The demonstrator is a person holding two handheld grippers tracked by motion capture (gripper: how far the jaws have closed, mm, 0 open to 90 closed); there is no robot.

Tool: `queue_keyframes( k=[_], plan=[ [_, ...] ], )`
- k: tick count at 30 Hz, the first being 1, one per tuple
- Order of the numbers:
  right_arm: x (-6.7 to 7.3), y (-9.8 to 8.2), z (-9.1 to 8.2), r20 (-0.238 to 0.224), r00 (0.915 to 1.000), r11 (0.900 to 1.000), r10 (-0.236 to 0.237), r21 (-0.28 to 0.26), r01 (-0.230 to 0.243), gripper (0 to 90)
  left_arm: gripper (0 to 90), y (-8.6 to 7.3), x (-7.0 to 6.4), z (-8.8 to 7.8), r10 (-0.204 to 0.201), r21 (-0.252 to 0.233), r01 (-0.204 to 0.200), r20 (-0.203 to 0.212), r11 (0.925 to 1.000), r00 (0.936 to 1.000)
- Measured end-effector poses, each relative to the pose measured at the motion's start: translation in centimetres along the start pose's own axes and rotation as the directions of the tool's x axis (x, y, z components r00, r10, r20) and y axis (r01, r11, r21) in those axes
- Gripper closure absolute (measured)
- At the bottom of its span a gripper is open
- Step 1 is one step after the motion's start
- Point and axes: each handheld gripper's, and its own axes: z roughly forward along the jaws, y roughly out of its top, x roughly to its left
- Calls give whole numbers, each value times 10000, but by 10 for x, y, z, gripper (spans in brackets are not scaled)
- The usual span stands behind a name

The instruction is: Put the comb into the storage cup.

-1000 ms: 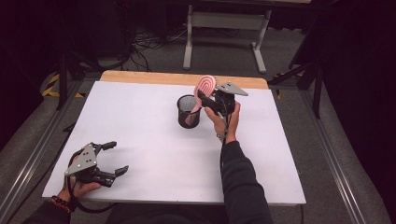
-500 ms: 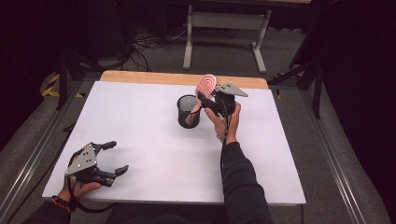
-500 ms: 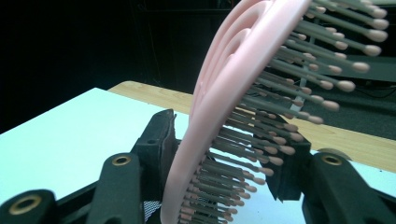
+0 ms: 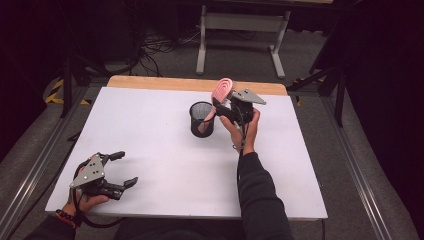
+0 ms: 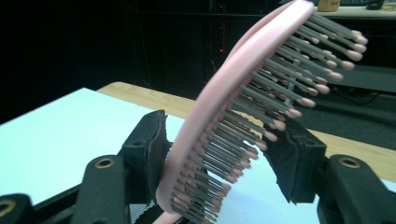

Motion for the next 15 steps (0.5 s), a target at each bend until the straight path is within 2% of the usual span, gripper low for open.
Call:
queue_keyframes(
  k=[9, 15],
  plan=[
    [1, 3, -3, 40, 9998, 9998, -198, -84, 199, 370, 77, 0, 0, 0, 33, 21, -33, -28, 10000, 10000],
    [4, 5, -5, 85, 9993, 9992, -362, -146, 363, 375, 77, 0, 0, 0, 39, 21, -39, -27, 10000, 10000]
  ],
)
